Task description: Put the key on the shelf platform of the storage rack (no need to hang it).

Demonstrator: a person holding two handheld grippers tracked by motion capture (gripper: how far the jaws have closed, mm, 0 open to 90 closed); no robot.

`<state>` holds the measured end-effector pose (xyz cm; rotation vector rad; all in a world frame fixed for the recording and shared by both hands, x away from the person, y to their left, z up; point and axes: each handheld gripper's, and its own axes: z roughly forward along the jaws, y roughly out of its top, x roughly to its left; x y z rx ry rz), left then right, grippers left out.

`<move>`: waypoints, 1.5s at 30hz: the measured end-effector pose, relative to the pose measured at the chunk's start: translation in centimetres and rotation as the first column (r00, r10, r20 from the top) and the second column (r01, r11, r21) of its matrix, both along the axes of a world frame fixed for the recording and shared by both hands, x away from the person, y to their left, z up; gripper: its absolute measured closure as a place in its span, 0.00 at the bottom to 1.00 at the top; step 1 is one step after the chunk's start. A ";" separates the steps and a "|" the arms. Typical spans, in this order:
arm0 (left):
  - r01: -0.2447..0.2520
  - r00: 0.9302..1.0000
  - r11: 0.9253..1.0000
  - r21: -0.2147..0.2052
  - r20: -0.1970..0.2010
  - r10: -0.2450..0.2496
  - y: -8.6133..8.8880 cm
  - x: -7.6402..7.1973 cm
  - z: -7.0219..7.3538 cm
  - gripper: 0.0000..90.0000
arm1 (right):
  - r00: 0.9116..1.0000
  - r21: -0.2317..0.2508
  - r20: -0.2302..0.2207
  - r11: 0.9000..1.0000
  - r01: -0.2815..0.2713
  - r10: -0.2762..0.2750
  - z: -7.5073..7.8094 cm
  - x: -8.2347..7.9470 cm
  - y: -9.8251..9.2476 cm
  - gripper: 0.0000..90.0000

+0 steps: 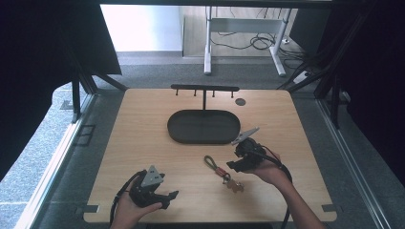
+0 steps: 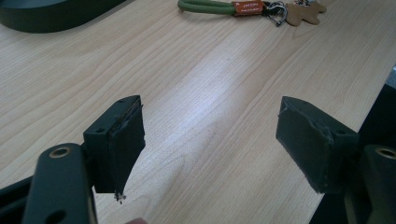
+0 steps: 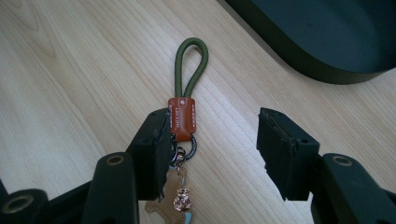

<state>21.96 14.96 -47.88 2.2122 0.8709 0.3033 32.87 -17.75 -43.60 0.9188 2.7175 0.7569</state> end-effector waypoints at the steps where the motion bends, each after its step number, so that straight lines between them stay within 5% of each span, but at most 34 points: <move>1: 0.000 1.000 1.000 0.000 0.000 0.000 0.0 0.0 0.0 0.27 | 1.000 -0.004 -0.002 1.000 0.001 -0.001 0.0 0.0 0.1 0.51; 26: 0.009 1.000 1.000 0.002 0.003 -0.009 -0.2 -0.1 0.1 0.27 | 0.999 -0.030 -0.038 0.999 -0.025 0.024 -1.3 0.8 2.8 0.51; 45: 0.013 1.000 1.000 0.002 0.000 -0.012 -0.2 -0.1 0.0 0.27 | 0.996 -0.093 -0.089 0.995 -0.040 0.031 -4.3 1.3 4.8 0.53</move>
